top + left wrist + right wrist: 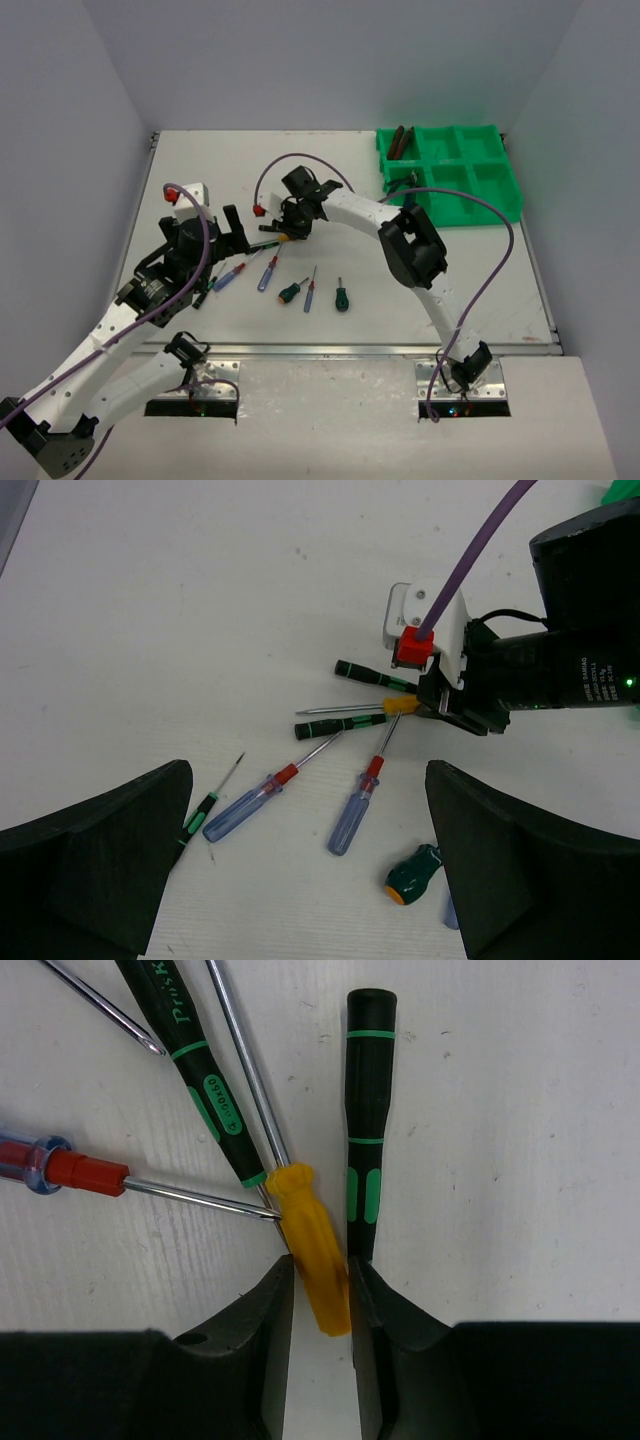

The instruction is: Sort the tools into containers

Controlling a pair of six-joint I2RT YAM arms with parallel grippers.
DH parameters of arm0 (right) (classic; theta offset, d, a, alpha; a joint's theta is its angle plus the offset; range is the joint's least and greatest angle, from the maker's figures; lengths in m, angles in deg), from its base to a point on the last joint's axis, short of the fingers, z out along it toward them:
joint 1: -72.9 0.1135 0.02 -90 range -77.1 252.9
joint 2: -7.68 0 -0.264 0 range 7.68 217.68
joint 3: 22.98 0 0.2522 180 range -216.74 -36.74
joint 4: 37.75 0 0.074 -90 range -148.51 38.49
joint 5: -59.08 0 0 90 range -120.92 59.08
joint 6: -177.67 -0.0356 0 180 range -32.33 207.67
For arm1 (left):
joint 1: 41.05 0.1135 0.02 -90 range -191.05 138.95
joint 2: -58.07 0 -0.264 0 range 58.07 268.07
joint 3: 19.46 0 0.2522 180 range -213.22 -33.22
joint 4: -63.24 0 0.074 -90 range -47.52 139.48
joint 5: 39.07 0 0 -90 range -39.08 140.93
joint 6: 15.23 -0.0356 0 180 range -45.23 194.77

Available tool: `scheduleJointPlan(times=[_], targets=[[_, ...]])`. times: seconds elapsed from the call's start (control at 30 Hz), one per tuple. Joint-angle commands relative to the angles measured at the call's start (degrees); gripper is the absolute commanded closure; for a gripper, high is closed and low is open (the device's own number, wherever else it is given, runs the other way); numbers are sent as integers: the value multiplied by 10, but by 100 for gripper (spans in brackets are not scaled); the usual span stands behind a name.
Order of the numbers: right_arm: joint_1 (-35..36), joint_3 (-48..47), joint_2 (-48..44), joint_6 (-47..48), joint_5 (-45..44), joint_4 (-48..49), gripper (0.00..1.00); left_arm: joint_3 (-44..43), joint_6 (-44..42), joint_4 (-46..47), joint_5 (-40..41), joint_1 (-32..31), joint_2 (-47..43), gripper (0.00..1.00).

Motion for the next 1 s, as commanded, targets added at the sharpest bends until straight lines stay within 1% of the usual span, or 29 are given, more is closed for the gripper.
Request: scheduleJointPlan(times=[0.0, 0.33, 0.47, 0.53, 0.67, 0.7, 0.83, 0.97], targets=[[-4, -17, 3, 14, 12, 10, 73, 1, -4, 23, -4, 6, -8, 0], [-6, -2, 10, 15, 19, 11, 71, 0, -5, 24, -10, 6, -8, 0], [-6, 8, 6, 10, 20, 13, 67, 1, -5, 24, -10, 6, -10, 0], [-5, 15, 4, 9, 19, 18, 66, 1, -5, 25, -9, 6, -10, 0], [-6, 34, -8, 8, 17, 25, 73, 1, -5, 25, -9, 6, -10, 0], [-6, 36, -10, 8, 16, 25, 77, 1, -6, 25, -10, 6, -10, 0], [-5, 37, -27, 8, 14, 25, 86, 1, -5, 25, -10, 6, -9, 0], [-5, 46, -49, 8, 5, 26, 88, 1, -6, 25, -9, 6, -9, 0]])
